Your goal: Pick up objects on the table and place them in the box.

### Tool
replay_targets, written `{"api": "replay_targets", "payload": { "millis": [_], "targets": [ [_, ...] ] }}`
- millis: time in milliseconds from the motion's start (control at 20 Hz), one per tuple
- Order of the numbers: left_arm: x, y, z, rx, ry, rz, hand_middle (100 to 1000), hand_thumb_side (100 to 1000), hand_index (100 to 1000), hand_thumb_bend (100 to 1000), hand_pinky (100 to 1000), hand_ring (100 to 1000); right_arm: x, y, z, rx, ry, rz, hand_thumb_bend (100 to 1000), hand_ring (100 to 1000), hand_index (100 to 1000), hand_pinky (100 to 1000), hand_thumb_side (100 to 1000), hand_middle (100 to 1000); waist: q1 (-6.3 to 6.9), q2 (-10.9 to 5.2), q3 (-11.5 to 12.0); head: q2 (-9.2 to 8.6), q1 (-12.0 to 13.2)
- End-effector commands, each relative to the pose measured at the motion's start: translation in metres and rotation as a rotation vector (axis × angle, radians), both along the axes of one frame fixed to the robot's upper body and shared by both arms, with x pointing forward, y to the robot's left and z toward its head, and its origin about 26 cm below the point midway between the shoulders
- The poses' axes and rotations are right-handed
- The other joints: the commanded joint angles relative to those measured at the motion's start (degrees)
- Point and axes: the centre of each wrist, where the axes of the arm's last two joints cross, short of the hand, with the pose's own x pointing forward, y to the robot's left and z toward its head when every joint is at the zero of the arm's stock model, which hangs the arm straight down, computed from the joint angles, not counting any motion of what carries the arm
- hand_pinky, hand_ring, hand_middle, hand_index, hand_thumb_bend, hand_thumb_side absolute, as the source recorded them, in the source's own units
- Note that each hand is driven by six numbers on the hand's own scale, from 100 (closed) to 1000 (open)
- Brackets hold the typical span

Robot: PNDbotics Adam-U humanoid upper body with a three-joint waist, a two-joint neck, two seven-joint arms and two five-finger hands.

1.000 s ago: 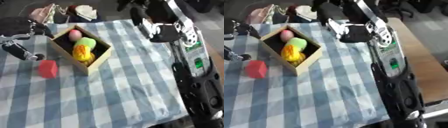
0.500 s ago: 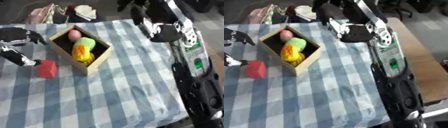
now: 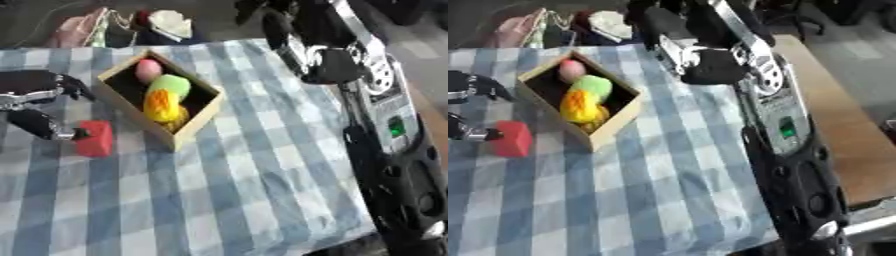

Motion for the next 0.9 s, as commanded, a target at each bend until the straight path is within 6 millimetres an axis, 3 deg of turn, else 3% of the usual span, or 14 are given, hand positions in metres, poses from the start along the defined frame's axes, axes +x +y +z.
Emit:
{"api": "replay_targets", "payload": {
  "millis": [50, 400, 750, 900],
  "targets": [
    [-0.005, 0.003, 0.018, 0.32, 0.149, -0.289, 809, 708, 892, 525, 822, 768, -0.001, -0.004, 0.007, -0.004, -0.02, -0.008, 100, 613, 863, 764, 395, 688, 0.99, -0.06, -0.01, -0.07, -0.22],
    [-0.012, -0.005, 0.016, 0.333, 0.178, -0.341, 804, 629, 887, 528, 823, 771, -0.001, -0.004, 0.006, -0.007, -0.017, -0.006, 100, 612, 856, 763, 399, 686, 0.94, -0.06, 0.0, -0.11, -0.23],
    [-0.012, -0.001, 0.006, 0.366, 0.198, -0.313, 796, 558, 881, 560, 817, 763, 0.0, -0.004, 0.005, -0.006, -0.013, -0.008, 100, 611, 849, 763, 404, 685, 0.86, 0.0, -0.04, -0.06, -0.48],
    [-0.011, 0.005, 0.002, 0.353, 0.184, -0.283, 783, 441, 872, 564, 805, 747, 0.0, -0.004, 0.005, -0.004, -0.012, -0.009, 100, 611, 846, 763, 404, 684, 0.8, 0.03, -0.01, -0.06, -0.65]
  ]
}}
